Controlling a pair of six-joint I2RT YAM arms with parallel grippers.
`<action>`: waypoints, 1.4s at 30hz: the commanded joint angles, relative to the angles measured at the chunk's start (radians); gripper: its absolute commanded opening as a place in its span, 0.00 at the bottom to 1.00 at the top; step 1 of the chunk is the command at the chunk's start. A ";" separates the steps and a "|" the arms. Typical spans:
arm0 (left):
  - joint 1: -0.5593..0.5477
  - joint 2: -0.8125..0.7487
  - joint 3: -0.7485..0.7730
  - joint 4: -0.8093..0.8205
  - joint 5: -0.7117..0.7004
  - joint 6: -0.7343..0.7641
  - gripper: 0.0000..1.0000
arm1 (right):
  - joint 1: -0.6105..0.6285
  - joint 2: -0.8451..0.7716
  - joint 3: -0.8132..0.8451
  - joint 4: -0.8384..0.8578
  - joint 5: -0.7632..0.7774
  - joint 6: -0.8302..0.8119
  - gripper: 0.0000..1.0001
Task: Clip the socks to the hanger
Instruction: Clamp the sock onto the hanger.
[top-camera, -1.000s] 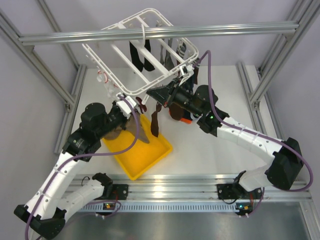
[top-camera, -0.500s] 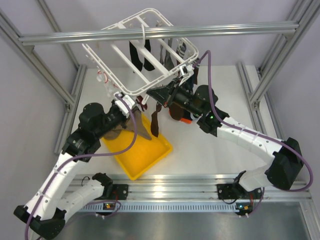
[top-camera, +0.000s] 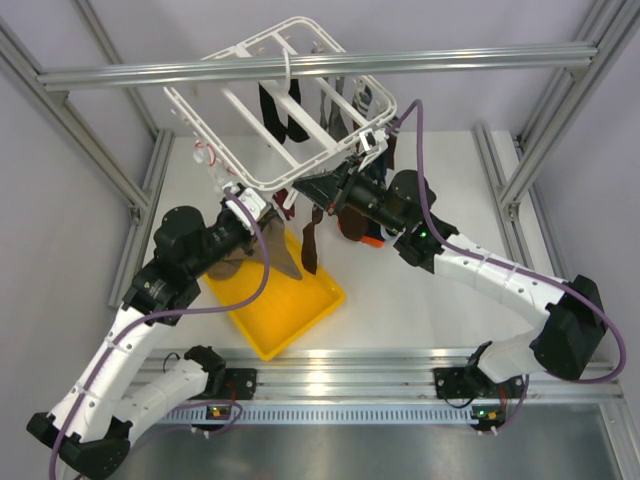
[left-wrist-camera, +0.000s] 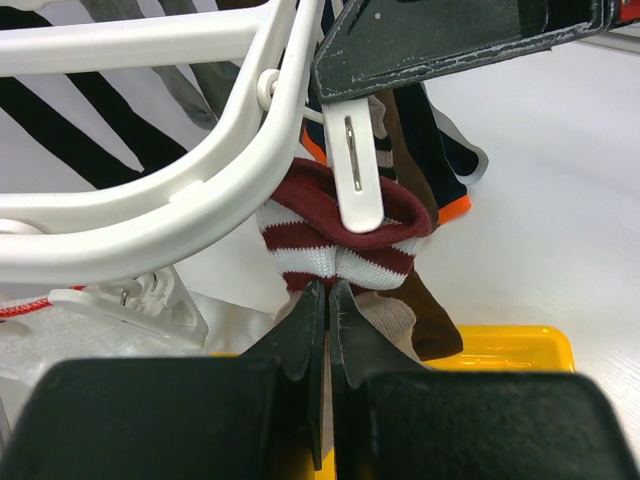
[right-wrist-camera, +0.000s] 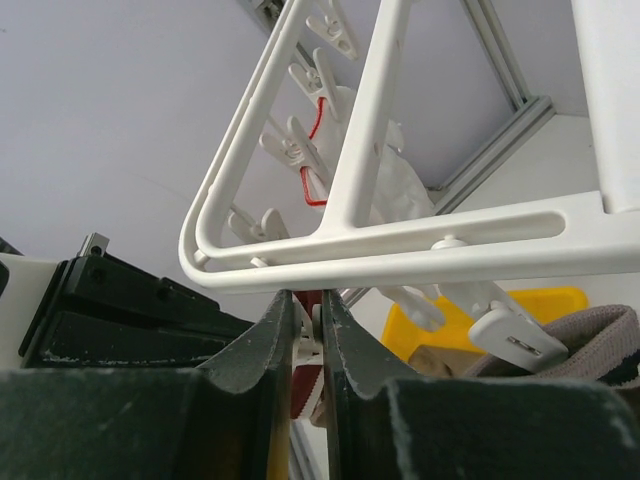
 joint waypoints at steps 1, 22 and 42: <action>-0.001 -0.009 0.029 0.071 0.022 -0.016 0.00 | -0.020 0.001 0.031 0.026 0.052 0.003 0.14; -0.056 0.051 0.014 0.050 0.099 0.000 0.00 | -0.046 -0.105 -0.020 -0.031 0.062 -0.040 0.54; 0.116 -0.063 0.008 0.100 0.096 -0.454 0.49 | -0.190 -0.111 -0.007 -0.048 0.016 -0.106 0.46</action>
